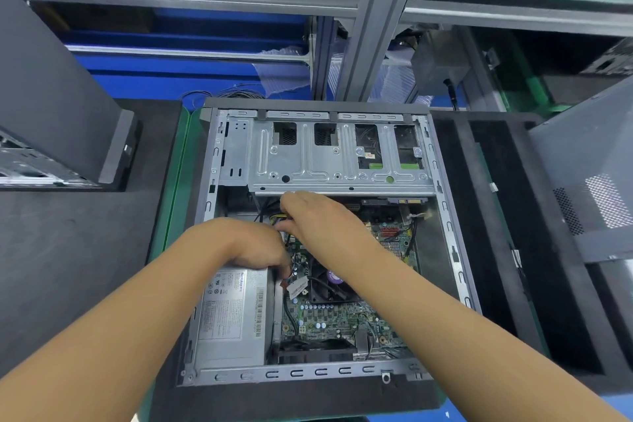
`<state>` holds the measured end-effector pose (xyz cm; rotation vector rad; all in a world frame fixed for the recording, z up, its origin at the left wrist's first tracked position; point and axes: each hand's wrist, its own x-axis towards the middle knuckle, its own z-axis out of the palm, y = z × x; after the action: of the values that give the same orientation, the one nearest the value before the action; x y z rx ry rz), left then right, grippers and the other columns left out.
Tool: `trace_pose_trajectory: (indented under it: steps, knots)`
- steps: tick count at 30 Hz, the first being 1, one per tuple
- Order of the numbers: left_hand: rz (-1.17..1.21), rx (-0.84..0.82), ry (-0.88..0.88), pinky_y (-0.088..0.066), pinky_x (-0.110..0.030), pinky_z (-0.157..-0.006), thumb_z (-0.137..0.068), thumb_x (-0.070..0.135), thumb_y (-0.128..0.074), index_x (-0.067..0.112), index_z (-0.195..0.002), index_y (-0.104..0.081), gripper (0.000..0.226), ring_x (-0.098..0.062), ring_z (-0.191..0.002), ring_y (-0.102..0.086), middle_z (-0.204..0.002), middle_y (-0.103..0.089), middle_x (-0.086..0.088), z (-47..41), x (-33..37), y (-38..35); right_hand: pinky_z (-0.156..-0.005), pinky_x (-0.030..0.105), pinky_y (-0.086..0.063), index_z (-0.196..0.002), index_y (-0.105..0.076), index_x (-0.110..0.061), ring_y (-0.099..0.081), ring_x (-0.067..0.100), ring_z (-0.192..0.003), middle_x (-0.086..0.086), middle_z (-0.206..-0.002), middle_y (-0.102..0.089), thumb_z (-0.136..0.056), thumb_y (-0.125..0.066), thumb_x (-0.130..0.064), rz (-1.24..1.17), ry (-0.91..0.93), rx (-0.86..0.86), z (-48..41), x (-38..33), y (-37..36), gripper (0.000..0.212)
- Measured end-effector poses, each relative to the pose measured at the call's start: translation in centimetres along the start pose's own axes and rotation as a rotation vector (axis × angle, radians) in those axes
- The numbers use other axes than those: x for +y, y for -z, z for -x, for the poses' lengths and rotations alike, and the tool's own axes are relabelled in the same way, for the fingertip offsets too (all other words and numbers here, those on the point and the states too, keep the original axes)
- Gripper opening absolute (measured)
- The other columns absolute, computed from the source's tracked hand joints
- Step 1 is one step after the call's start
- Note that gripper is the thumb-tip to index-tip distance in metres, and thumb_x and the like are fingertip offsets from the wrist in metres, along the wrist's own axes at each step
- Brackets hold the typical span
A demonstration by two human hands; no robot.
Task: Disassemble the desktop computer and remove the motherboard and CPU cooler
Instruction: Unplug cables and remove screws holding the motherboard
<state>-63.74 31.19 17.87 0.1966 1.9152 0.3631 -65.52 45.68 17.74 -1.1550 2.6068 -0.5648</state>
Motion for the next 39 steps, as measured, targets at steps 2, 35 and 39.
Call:
trace_pose_trajectory:
  steps: [2, 35, 39]
  knots:
    - [0.042, 0.061, 0.029, -0.043, -0.034, -0.103, -0.098, 0.036, -0.05, 0.02, -0.11, -0.074, 0.032, -0.012, -0.111, -0.057, -0.118, -0.067, 0.005, 0.0, -0.1, -0.1, -0.061, 0.037, -0.033, -0.096, -0.046, -0.014, -0.056, 0.03, -0.086, 0.008, -0.094, -0.06, -0.101, -0.045, -0.046, 0.123, -0.025, 0.01, -0.2, -0.2, 0.1, 0.033]
    - [0.488, 0.909, -0.101, -0.038, -0.012, -0.052, -0.071, 0.023, -0.081, 0.026, -0.067, -0.066, 0.016, -0.006, -0.06, -0.054, -0.067, -0.068, 0.004, 1.0, -0.4, -1.9, -0.078, 0.039, -0.044, -0.087, -0.05, -0.015, -0.053, 0.026, -0.089, 0.002, -0.094, -0.044, -0.094, -0.063, -0.026, -0.071, -0.083, -0.052, -0.5, -2.3, 3.9, 0.019]
    - [0.467, 0.863, -0.096, -0.039, -0.016, -0.059, -0.075, 0.022, -0.082, 0.035, -0.059, -0.059, 0.031, 0.003, -0.063, -0.057, -0.064, -0.064, 0.013, 1.2, -0.7, -1.8, -0.083, 0.038, -0.044, -0.102, -0.064, -0.009, -0.053, 0.026, -0.093, 0.005, -0.101, -0.048, -0.093, -0.064, -0.015, -0.091, -0.055, -0.079, -0.3, -1.9, 4.0, 0.011]
